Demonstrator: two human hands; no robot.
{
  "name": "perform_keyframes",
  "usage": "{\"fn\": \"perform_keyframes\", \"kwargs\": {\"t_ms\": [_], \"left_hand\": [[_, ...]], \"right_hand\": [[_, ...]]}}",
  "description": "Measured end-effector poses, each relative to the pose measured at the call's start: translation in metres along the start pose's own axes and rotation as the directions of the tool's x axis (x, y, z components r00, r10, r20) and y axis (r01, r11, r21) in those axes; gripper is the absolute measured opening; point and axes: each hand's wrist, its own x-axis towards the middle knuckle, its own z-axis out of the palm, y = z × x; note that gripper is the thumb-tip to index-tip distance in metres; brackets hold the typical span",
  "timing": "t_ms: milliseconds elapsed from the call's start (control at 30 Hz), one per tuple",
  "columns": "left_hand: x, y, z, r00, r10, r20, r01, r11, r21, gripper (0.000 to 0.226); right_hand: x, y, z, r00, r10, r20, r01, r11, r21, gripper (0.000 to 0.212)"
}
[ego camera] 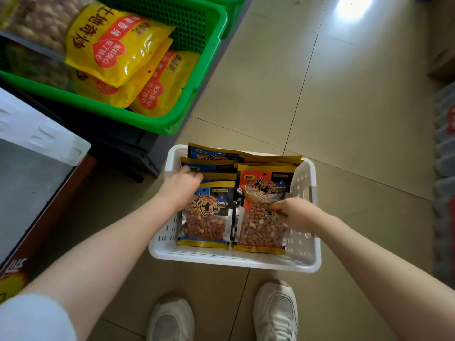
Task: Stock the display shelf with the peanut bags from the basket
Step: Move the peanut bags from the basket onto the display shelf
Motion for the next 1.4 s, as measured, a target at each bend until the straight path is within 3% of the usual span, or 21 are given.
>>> {"fn": "perform_keyframes", "kwargs": {"t_ms": [67,233,333,433,500,600,700,833,967,1067,1233,1400], "left_hand": [[-0.005,-0.004,0.004,0.995,0.102,0.019,-0.102,0.995,0.021,0.034],[-0.018,-0.017,-0.006,0.95,0.297,-0.098,-0.31,0.936,-0.168,0.009],[-0.032,-0.015,-0.052,0.969,0.243,-0.044,-0.246,0.959,-0.137,0.016],[-0.063,-0.005,-0.128,0.988,0.135,-0.08,-0.147,0.974,-0.17,0.011],[-0.094,0.0,-0.188,0.993,0.056,-0.107,-0.077,0.977,-0.198,0.015],[-0.142,-0.011,-0.278,0.984,-0.04,-0.174,0.009,0.984,-0.175,0.039],[-0.196,-0.015,-0.388,0.978,-0.129,-0.161,0.106,0.984,-0.142,0.044],[-0.275,-0.024,-0.522,0.952,-0.203,-0.227,0.186,0.978,-0.096,0.052],[-0.363,-0.035,-0.635,0.849,-0.303,-0.434,0.304,0.95,-0.068,0.039],[-0.422,-0.04,-0.699,0.755,-0.327,-0.568,0.382,0.924,-0.025,0.027],[-0.505,-0.052,-0.747,0.592,-0.47,-0.655,0.596,0.802,-0.037,0.038],[-0.597,-0.071,-0.768,0.454,-0.545,-0.704,0.728,0.683,-0.059,0.034]], "right_hand": [[0.001,-0.001,0.001,1.0,-0.019,-0.005,0.019,0.997,0.078,0.037],[0.0,-0.008,-0.013,0.925,0.026,-0.378,0.069,0.969,0.236,0.02],[-0.019,-0.022,-0.046,0.891,-0.02,-0.453,0.132,0.967,0.217,0.015],[-0.061,-0.04,-0.101,0.875,-0.03,-0.483,0.101,0.987,0.121,0.013],[-0.101,-0.057,-0.154,0.862,-0.029,-0.506,0.089,0.991,0.096,0.012],[-0.174,-0.089,-0.248,0.841,-0.064,-0.537,0.099,0.995,0.035,0.017],[-0.255,-0.128,-0.343,0.78,-0.201,-0.593,0.158,0.98,-0.124,0.012],[-0.359,-0.188,-0.47,0.616,-0.46,-0.639,0.253,0.884,-0.392,0.014],[-0.447,-0.246,-0.562,0.335,-0.666,-0.667,0.386,0.742,-0.548,0.021],[-0.49,-0.289,-0.602,0.147,-0.732,-0.665,0.487,0.639,-0.596,0.027],[-0.527,-0.372,-0.623,-0.015,-0.741,-0.671,0.652,0.502,-0.569,0.038],[-0.562,-0.469,-0.622,-0.14,-0.735,-0.663,0.802,0.308,-0.511,0.041]]}}
